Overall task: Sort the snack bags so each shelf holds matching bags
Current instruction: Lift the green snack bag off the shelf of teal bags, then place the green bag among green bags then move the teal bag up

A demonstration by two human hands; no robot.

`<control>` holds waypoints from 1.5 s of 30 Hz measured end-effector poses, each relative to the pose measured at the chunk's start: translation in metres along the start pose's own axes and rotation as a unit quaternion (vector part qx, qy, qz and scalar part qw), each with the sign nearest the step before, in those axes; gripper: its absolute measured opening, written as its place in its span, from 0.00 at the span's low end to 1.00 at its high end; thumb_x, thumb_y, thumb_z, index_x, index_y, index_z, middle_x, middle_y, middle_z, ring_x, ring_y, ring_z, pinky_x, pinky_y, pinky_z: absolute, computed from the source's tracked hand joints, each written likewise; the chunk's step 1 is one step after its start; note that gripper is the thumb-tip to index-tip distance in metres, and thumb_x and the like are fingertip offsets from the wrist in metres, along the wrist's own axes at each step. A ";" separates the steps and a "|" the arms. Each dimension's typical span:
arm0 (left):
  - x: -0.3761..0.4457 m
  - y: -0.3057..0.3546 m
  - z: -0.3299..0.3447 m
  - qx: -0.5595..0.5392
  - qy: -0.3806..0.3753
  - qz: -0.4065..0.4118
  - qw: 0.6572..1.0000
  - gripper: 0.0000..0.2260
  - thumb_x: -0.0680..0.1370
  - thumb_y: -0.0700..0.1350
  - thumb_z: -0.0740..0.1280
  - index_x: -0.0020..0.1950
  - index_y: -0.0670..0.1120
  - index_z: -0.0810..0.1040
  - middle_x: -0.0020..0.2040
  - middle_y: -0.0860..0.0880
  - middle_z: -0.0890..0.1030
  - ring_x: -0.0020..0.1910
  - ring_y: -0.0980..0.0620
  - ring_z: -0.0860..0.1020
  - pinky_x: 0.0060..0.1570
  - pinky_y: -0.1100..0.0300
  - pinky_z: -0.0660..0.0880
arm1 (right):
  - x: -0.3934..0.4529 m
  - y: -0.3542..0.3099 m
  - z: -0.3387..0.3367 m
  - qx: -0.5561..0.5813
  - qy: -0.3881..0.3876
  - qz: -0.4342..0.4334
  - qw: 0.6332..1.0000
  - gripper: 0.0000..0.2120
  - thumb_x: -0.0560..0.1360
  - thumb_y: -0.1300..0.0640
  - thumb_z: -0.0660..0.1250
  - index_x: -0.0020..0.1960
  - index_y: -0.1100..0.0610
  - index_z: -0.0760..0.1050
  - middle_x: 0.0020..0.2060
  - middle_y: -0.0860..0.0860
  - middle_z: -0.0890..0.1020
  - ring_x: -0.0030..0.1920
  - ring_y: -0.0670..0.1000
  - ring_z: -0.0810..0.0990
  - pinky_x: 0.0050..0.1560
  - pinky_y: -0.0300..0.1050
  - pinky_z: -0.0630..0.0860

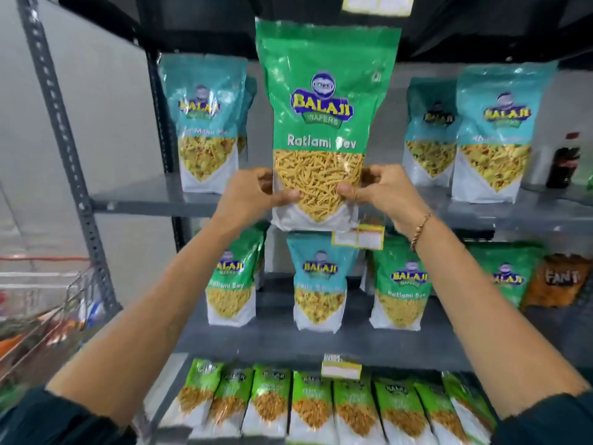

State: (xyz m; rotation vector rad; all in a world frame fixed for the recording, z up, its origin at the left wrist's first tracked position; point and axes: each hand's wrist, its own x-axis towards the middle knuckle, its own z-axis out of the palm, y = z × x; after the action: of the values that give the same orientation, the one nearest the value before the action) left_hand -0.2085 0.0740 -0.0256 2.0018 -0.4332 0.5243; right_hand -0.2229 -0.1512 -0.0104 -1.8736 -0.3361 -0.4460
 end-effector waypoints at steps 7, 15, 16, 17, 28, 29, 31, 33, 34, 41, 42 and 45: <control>-0.089 -0.066 0.015 -0.001 0.054 -0.053 0.997 0.26 0.62 0.47 0.79 0.58 0.46 0.77 0.49 0.51 0.82 0.50 0.55 0.80 0.54 0.61 0.77 | -0.067 0.055 0.053 -0.066 -0.009 -0.024 0.997 0.20 0.59 0.54 0.80 0.49 0.50 0.79 0.47 0.48 0.83 0.50 0.48 0.81 0.56 0.44 0.77; -0.120 -0.165 0.049 0.073 0.000 -0.187 0.980 0.34 0.63 0.45 0.78 0.66 0.40 0.70 0.63 0.40 0.78 0.61 0.44 0.76 0.59 0.57 0.71 | -0.084 0.172 0.131 -0.095 -0.045 0.092 0.990 0.24 0.60 0.59 0.79 0.53 0.61 0.77 0.50 0.56 0.84 0.49 0.52 0.81 0.54 0.50 0.79; -0.117 -0.178 0.052 0.084 -0.005 -0.206 0.975 0.35 0.63 0.46 0.78 0.66 0.40 0.69 0.63 0.40 0.77 0.61 0.42 0.77 0.59 0.54 0.72 | -0.080 0.184 0.139 -0.106 -0.051 0.108 0.987 0.25 0.60 0.57 0.79 0.54 0.62 0.76 0.52 0.56 0.84 0.50 0.53 0.82 0.54 0.51 0.78; -0.115 -0.190 0.055 0.090 -0.009 -0.222 0.971 0.35 0.63 0.47 0.78 0.66 0.40 0.69 0.63 0.39 0.78 0.60 0.41 0.77 0.58 0.52 0.73 | -0.074 0.197 0.148 -0.112 -0.060 0.124 0.984 0.27 0.60 0.55 0.79 0.55 0.62 0.76 0.52 0.57 0.84 0.52 0.54 0.81 0.55 0.52 0.78; -0.084 -0.274 0.084 0.108 -0.021 -0.302 0.947 0.31 0.63 0.43 0.78 0.62 0.40 0.71 0.58 0.41 0.80 0.53 0.43 0.79 0.55 0.50 0.76 | -0.038 0.271 0.195 -0.128 -0.095 0.184 0.970 0.22 0.60 0.55 0.79 0.49 0.63 0.77 0.46 0.58 0.85 0.46 0.55 0.83 0.49 0.52 0.81; -0.083 -0.278 0.084 0.108 -0.022 -0.304 0.946 0.30 0.63 0.43 0.78 0.61 0.39 0.71 0.58 0.41 0.80 0.52 0.44 0.79 0.53 0.52 0.76 | -0.036 0.273 0.197 -0.121 -0.096 0.186 0.970 0.21 0.61 0.55 0.79 0.49 0.63 0.77 0.47 0.58 0.84 0.46 0.54 0.83 0.49 0.49 0.81; -0.082 -0.284 0.085 0.108 -0.026 -0.306 0.946 0.31 0.63 0.43 0.78 0.62 0.40 0.71 0.58 0.41 0.80 0.52 0.43 0.79 0.52 0.54 0.74 | -0.033 0.275 0.200 -0.117 -0.103 0.186 0.970 0.23 0.61 0.56 0.78 0.51 0.63 0.77 0.47 0.58 0.84 0.46 0.54 0.83 0.49 0.46 0.81; -0.082 -0.289 0.085 0.104 -0.024 -0.311 0.944 0.32 0.63 0.44 0.78 0.62 0.39 0.70 0.58 0.39 0.80 0.53 0.42 0.79 0.54 0.51 0.75 | -0.032 0.277 0.203 -0.110 -0.105 0.184 0.971 0.26 0.62 0.56 0.78 0.56 0.63 0.77 0.48 0.58 0.84 0.46 0.55 0.83 0.50 0.50 0.81; -0.082 -0.290 0.084 0.104 -0.023 -0.312 0.944 0.32 0.63 0.45 0.78 0.62 0.39 0.70 0.57 0.39 0.80 0.52 0.43 0.78 0.54 0.50 0.75 | -0.032 0.277 0.204 -0.108 -0.104 0.180 0.972 0.27 0.62 0.56 0.78 0.57 0.62 0.76 0.48 0.58 0.85 0.46 0.55 0.83 0.50 0.52 0.81; -0.090 -0.290 0.091 0.117 -0.032 -0.292 0.949 0.30 0.69 0.42 0.74 0.67 0.38 0.65 0.65 0.38 0.74 0.64 0.40 0.73 0.62 0.49 0.70 | -0.043 0.276 0.199 -0.109 -0.119 0.136 0.977 0.28 0.67 0.59 0.74 0.64 0.63 0.71 0.54 0.60 0.82 0.50 0.55 0.81 0.55 0.49 0.79; -0.094 -0.288 0.094 0.125 -0.016 -0.297 0.947 0.30 0.70 0.43 0.73 0.67 0.38 0.64 0.66 0.38 0.72 0.64 0.40 0.72 0.63 0.47 0.69 | -0.047 0.276 0.196 -0.106 -0.119 0.141 0.977 0.29 0.68 0.59 0.74 0.66 0.63 0.69 0.57 0.61 0.81 0.54 0.56 0.81 0.59 0.51 0.77; -0.111 -0.266 0.108 0.102 0.089 -0.299 0.945 0.19 0.73 0.47 0.70 0.57 0.38 0.69 0.55 0.40 0.75 0.52 0.41 0.75 0.49 0.53 0.73 | -0.058 0.280 0.172 -0.099 -0.071 0.177 0.977 0.24 0.69 0.60 0.72 0.63 0.64 0.71 0.56 0.60 0.81 0.55 0.55 0.80 0.61 0.48 0.76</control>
State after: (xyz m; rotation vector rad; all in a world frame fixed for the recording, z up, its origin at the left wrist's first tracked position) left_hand -0.1472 0.1079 -0.3256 2.1243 0.3541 0.3652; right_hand -0.1277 -0.0837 -0.3226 -2.1117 -0.0477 -0.1066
